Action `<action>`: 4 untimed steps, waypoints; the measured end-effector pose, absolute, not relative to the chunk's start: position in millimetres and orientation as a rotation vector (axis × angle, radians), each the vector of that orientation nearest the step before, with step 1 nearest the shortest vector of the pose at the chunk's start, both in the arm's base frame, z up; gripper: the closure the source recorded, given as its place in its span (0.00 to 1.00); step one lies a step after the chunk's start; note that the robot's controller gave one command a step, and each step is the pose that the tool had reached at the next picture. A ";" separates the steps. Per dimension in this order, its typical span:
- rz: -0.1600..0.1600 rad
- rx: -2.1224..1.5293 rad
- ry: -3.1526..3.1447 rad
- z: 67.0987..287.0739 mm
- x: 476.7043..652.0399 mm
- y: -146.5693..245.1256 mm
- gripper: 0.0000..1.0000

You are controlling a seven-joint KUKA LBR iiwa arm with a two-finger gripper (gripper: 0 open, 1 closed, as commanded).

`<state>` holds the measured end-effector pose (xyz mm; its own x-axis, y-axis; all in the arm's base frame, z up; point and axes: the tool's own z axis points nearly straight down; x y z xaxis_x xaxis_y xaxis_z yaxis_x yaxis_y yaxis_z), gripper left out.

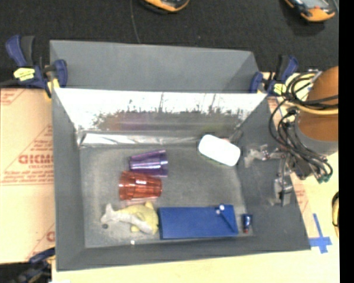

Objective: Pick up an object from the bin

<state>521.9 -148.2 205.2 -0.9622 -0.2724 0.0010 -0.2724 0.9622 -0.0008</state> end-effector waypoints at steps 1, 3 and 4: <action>0.003 0.441 -3.117 147.7 508.7 -121.6 0.00; 0.004 0.612 -3.090 110.6 502.3 -91.0 0.00; 0.003 0.239 -3.144 101.4 495.4 -74.2 0.00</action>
Offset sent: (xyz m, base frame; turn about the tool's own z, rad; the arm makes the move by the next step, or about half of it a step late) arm -0.0042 0.0500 -0.0786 -0.1400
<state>495.4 -74.2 101.4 -0.9884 -0.1515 -0.0109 -0.1514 0.9885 -0.0029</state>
